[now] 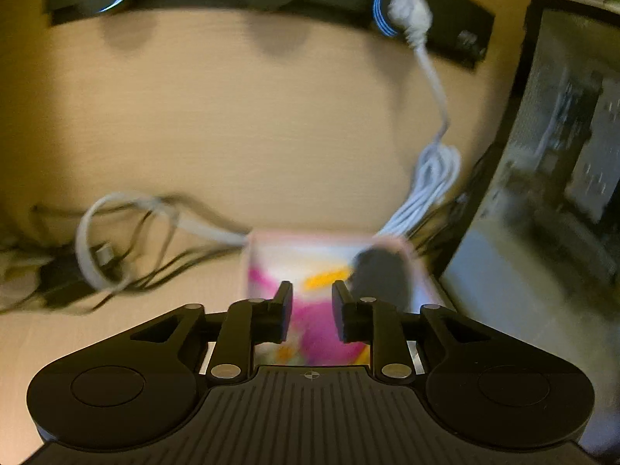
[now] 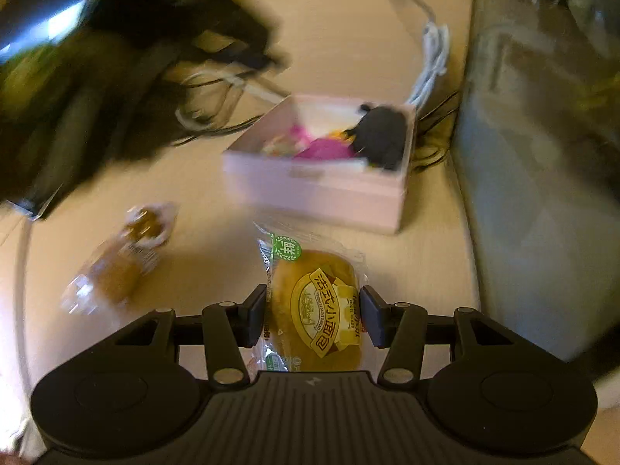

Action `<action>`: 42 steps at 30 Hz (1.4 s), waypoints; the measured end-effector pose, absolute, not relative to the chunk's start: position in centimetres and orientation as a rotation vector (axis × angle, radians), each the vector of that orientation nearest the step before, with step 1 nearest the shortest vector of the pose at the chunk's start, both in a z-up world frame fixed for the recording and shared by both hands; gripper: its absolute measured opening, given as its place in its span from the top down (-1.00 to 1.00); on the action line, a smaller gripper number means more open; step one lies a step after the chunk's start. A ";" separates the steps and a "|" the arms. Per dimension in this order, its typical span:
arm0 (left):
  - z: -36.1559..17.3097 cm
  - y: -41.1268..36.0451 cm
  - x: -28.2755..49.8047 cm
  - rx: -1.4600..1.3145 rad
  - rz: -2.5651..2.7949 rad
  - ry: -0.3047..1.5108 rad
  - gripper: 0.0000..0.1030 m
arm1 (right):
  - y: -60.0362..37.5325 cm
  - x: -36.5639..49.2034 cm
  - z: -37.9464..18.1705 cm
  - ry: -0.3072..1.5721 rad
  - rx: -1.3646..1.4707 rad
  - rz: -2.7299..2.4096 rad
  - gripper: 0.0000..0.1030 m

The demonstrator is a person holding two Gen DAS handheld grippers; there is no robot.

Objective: Organize objects
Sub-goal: 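Drop the yellow brick into the pink box with the left gripper while the right carries the bread over, then open the right gripper to drop the wrapped bread into the pink box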

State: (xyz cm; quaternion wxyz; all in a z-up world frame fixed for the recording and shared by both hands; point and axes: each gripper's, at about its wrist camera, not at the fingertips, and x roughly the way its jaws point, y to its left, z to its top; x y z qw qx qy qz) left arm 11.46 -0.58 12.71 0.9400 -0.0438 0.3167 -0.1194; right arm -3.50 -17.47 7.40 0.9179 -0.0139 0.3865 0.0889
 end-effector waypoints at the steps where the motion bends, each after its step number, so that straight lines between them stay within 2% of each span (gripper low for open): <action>1: 12.3 0.1 10.7 -0.100 -0.243 0.668 0.52 | -17.6 -2.6 8.0 0.781 -0.025 0.184 0.03; 6: 10.7 3.5 6.1 -0.060 -0.218 0.721 0.52 | -16.1 3.8 12.4 0.643 -0.013 0.151 0.03; 9: 9.9 6.0 4.2 -0.070 -0.195 0.812 0.52 | -13.3 8.7 14.7 0.521 -0.115 0.112 -0.02; 11: 9.5 7.8 2.9 -0.094 -0.177 0.849 0.52 | -12.0 11.5 15.1 0.543 -0.199 0.055 -0.58; 13: 8.6 9.5 1.5 -0.142 -0.183 0.847 0.49 | -11.7 12.1 14.9 0.559 -0.238 -0.034 -0.62; 15: 7.9 10.9 -0.2 -0.203 -0.145 0.818 0.49 | -12.5 11.0 14.3 0.610 -0.153 -0.048 -0.62; 18: 6.2 12.1 -1.7 -0.312 -0.145 0.785 0.49 | -14.2 6.8 13.0 0.582 0.066 0.022 -0.78; 19: 5.8 12.2 -1.6 -0.335 -0.145 0.775 0.49 | -14.3 5.2 12.1 0.556 0.096 0.014 -0.92; 20: 5.9 12.4 -1.7 -0.350 -0.150 0.766 0.49 | -14.2 3.9 11.2 0.549 0.110 -0.034 -0.97; 25: 6.6 12.0 -2.3 -0.274 -0.217 0.647 0.49 | -12.2 0.8 7.8 0.653 0.017 -0.069 -0.97; 28: 6.2 11.9 -2.3 -0.282 -0.208 0.691 0.49 | -11.8 -0.7 7.5 0.630 -0.113 -0.089 -1.00; 30: 6.4 11.3 -2.5 -0.279 -0.184 0.719 0.49 | -12.3 -0.9 8.1 0.643 -0.091 -0.110 -1.00; 33: 8.0 8.9 -2.6 -0.105 -0.197 0.663 0.49 | -12.7 -1.4 7.8 0.688 -0.046 -0.102 -1.00; 42: 9.0 10.4 -3.7 -0.218 -0.202 0.608 0.48 | -10.9 -0.5 6.9 0.635 0.043 -0.025 -1.00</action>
